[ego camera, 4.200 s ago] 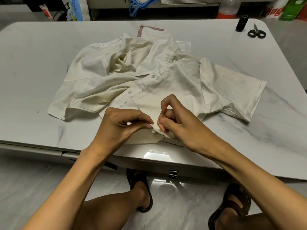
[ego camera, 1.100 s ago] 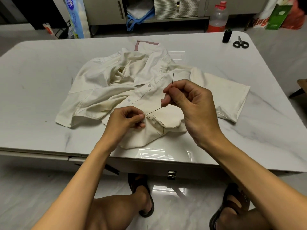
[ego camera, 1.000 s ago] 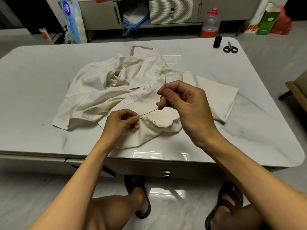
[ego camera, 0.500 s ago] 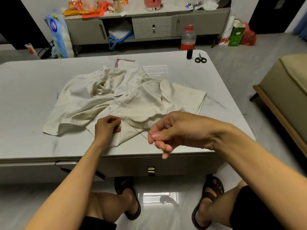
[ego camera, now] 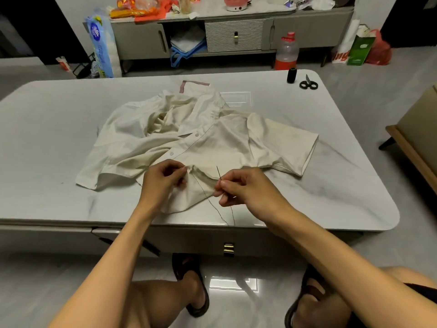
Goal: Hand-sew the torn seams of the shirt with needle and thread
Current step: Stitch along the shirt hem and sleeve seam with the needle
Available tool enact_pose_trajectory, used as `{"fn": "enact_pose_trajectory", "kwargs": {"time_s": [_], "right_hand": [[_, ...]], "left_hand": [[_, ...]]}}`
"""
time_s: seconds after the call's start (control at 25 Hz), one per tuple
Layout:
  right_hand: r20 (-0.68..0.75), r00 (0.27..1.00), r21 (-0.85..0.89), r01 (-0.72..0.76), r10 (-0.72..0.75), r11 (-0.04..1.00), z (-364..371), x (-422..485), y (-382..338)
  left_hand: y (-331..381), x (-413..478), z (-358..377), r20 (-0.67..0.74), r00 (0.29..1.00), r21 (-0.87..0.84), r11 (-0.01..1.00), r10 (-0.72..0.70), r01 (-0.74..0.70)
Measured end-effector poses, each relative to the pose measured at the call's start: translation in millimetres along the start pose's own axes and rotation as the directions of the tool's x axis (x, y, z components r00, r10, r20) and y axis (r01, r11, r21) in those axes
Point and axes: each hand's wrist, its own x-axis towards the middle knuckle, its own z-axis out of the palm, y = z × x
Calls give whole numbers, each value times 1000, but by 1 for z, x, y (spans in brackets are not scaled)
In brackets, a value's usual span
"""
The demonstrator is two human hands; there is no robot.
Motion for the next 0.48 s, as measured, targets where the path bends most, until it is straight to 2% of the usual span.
{"fn": "enact_pose_trajectory", "kwargs": {"time_s": [0.12, 0.2, 0.36, 0.48], "right_hand": [[-166, 980, -170, 82, -110, 982, 29, 27, 24], [-227, 955, -287, 122, -191, 950, 42, 37, 37], [-297, 914, -432, 129, -276, 893, 37, 59, 46], [-275, 926, -429, 122, -258, 895, 25, 68, 44]], "left_hand": [[8, -1, -7, 27, 998, 19, 998, 54, -54], [13, -2, -9, 64, 995, 24, 997, 77, -79], [15, -1, -15, 122, 990, 103, 991, 67, -80], [15, -1, -21, 172, 984, 207, 975, 46, -81]]}}
